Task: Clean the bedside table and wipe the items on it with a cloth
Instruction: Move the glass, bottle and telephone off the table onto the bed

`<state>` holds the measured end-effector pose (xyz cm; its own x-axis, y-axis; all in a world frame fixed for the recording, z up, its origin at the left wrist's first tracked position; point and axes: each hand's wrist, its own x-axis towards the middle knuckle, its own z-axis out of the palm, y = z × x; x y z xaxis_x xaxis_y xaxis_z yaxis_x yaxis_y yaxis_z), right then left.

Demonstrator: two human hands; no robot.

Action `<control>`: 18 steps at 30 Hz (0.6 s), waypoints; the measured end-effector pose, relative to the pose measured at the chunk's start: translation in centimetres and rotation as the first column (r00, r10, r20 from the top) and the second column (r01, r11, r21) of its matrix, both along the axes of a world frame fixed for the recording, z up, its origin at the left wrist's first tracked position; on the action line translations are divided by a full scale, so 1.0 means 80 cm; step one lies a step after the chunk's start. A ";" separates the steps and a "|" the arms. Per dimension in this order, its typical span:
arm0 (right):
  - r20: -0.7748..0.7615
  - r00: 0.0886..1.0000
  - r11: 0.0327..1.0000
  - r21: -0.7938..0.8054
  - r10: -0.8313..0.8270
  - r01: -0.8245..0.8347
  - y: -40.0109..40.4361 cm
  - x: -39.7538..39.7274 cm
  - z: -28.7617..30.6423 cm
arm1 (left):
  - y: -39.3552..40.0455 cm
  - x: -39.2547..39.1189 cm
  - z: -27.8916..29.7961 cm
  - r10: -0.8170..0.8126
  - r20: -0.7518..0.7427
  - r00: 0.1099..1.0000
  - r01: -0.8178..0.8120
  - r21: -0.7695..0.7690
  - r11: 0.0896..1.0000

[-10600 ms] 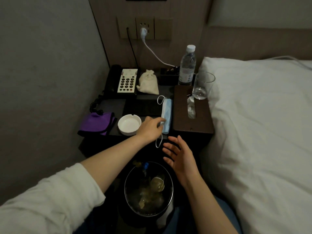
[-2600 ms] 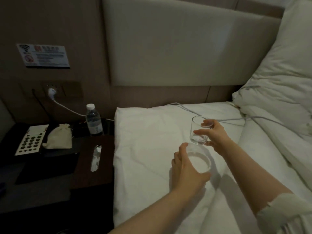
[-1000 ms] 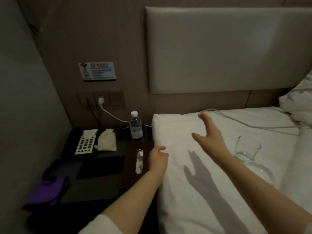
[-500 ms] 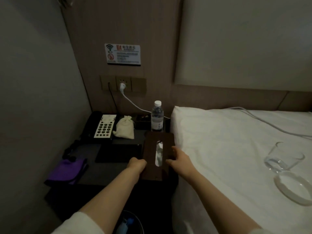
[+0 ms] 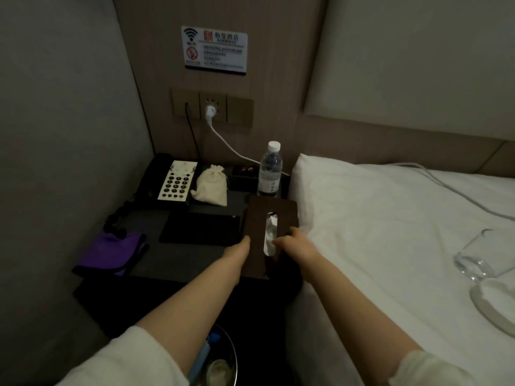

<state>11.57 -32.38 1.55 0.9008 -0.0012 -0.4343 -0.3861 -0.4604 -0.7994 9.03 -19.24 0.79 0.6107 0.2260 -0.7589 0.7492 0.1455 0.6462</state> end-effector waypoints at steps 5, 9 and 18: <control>-0.019 0.998 0.994 0.092 -0.062 0.063 0.001 -0.001 0.000 | 0.006 -0.004 0.000 -0.137 -0.095 0.986 0.149 0.136 0.979; 0.028 0.997 0.997 0.020 -0.071 0.071 0.005 -0.009 0.001 | 0.007 -0.011 0.006 -0.204 -0.126 0.971 0.226 0.194 0.955; -0.122 0.981 0.958 0.226 -0.150 0.174 0.007 -0.019 0.015 | 0.020 -0.047 0.002 -0.184 -0.100 0.978 0.193 0.079 0.978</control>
<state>10.01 -31.83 2.75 0.8474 -0.0306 -0.5301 -0.5257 -0.1893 -0.8294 5.24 -17.67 0.95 0.5771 0.1814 -0.7963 0.8146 -0.0581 0.5771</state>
